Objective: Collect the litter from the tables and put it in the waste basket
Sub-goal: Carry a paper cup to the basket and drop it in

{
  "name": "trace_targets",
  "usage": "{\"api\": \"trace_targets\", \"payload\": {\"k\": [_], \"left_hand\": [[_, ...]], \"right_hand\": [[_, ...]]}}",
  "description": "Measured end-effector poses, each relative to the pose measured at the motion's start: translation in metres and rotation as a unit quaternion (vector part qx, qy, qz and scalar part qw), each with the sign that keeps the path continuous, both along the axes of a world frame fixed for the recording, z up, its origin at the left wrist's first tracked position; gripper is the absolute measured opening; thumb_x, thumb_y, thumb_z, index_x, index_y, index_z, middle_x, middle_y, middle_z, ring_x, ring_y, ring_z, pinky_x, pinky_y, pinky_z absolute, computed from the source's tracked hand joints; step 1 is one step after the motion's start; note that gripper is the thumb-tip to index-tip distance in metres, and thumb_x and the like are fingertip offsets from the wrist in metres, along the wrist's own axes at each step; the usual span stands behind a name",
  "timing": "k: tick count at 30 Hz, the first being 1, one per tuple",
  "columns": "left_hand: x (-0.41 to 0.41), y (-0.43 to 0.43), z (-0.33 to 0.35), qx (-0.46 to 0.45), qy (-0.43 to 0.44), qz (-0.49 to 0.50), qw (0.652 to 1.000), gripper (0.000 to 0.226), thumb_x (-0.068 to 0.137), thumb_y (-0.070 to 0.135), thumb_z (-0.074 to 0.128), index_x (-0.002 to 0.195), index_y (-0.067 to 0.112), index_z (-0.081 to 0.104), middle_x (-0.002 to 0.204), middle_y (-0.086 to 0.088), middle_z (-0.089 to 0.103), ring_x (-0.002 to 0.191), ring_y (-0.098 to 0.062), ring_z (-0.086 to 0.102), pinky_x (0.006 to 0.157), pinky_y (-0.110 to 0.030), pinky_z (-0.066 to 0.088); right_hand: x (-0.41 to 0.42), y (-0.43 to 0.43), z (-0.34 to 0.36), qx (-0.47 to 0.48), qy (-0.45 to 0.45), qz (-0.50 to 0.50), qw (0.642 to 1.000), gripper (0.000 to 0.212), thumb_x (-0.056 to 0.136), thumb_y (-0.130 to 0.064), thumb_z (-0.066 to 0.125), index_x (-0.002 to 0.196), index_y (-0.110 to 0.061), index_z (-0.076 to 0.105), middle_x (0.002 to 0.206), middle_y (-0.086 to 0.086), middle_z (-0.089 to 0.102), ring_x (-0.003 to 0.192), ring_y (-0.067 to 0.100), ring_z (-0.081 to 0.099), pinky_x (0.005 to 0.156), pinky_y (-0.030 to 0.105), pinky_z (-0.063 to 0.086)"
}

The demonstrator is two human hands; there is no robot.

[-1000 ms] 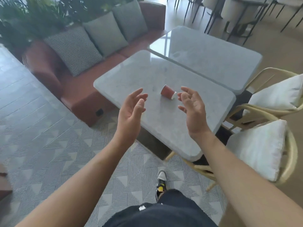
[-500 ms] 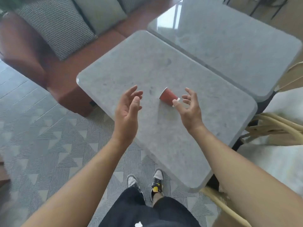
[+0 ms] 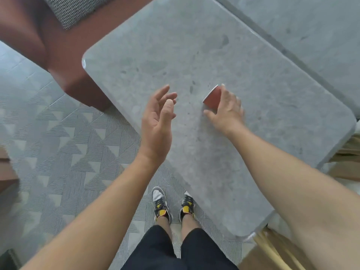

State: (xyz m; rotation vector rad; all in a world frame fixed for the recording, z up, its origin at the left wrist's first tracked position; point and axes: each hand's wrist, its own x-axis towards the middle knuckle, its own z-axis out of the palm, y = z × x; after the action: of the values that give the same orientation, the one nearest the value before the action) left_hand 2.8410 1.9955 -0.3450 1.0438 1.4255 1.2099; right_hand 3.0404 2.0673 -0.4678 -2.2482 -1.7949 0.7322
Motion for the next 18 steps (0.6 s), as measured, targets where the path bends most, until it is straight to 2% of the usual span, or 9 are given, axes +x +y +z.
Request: {"api": "trace_targets", "payload": {"k": [3,5,8,10,12,15,18], "left_hand": [[-0.007,0.000,-0.005,0.001,0.003,0.016,1.000,0.042,0.101,0.029,0.047,0.142,0.018,0.054,0.129,0.000,0.068,0.125,-0.017,0.066,0.100,-0.038,0.055],[-0.012,-0.002,-0.005,0.002,0.002,0.025,1.000,0.043,0.102,0.029,0.047,0.142,0.017,0.054,0.131,-0.001,0.067,0.126,-0.018,0.065,0.101,-0.039,0.055],[-0.024,-0.004,0.000,0.005,0.002,0.042,0.999,0.040,0.102,0.031,0.048,0.141,0.021,0.055,0.130,0.001,0.068,0.126,-0.016,0.065,0.101,-0.038,0.055],[-0.034,-0.009,0.006,0.010,0.004,0.056,0.998,0.042,0.102,0.034,0.049,0.142,0.022,0.055,0.131,0.002,0.068,0.126,-0.014,0.066,0.101,-0.038,0.056],[-0.046,-0.016,0.013,0.020,0.002,0.075,0.997,0.047,0.100,0.042,0.052,0.142,0.023,0.056,0.133,0.002,0.069,0.127,-0.015,0.065,0.101,-0.038,0.057],[-0.067,-0.032,0.025,0.030,0.000,0.097,0.995,0.053,0.097,0.046,0.052,0.144,0.020,0.056,0.134,0.001,0.069,0.128,-0.016,0.065,0.103,-0.040,0.056],[-0.095,-0.055,0.042,0.050,0.002,0.119,0.992,0.050,0.101,0.042,0.052,0.145,0.019,0.056,0.133,0.004,0.069,0.129,-0.016,0.064,0.105,-0.043,0.056]], "right_hand": [[-0.002,0.004,-0.012,0.012,-0.053,0.016,0.998,0.091,0.096,-0.047,0.067,0.166,-0.017,0.017,0.160,0.015,0.039,0.148,0.037,0.034,0.122,0.050,0.025],[-0.006,0.002,-0.013,0.027,-0.047,0.011,0.998,0.088,0.095,-0.045,0.069,0.164,-0.017,0.022,0.157,0.014,0.043,0.143,0.037,0.039,0.117,0.049,0.028],[-0.019,0.000,-0.003,0.057,0.063,-0.012,0.996,0.086,0.090,-0.036,0.076,0.161,-0.019,0.029,0.149,0.012,0.050,0.133,0.035,0.051,0.107,0.044,0.039],[-0.033,-0.003,0.011,0.080,0.160,-0.014,0.984,0.084,0.089,-0.033,0.079,0.158,-0.021,0.034,0.135,0.003,0.055,0.116,0.026,0.058,0.094,0.033,0.044],[-0.052,-0.011,0.029,0.101,0.223,0.003,0.969,0.081,0.087,-0.034,0.082,0.153,-0.023,0.037,0.123,-0.007,0.054,0.103,0.016,0.056,0.085,0.025,0.042],[-0.085,-0.024,0.059,0.109,0.302,0.027,0.947,0.079,0.085,-0.031,0.085,0.149,-0.024,0.040,0.118,-0.007,0.059,0.095,0.013,0.060,0.078,0.018,0.046],[-0.122,-0.044,0.089,0.094,0.355,0.074,0.927,0.079,0.083,-0.035,0.084,0.147,-0.029,0.038,0.114,-0.004,0.064,0.096,0.004,0.065,0.075,0.009,0.048]]}}
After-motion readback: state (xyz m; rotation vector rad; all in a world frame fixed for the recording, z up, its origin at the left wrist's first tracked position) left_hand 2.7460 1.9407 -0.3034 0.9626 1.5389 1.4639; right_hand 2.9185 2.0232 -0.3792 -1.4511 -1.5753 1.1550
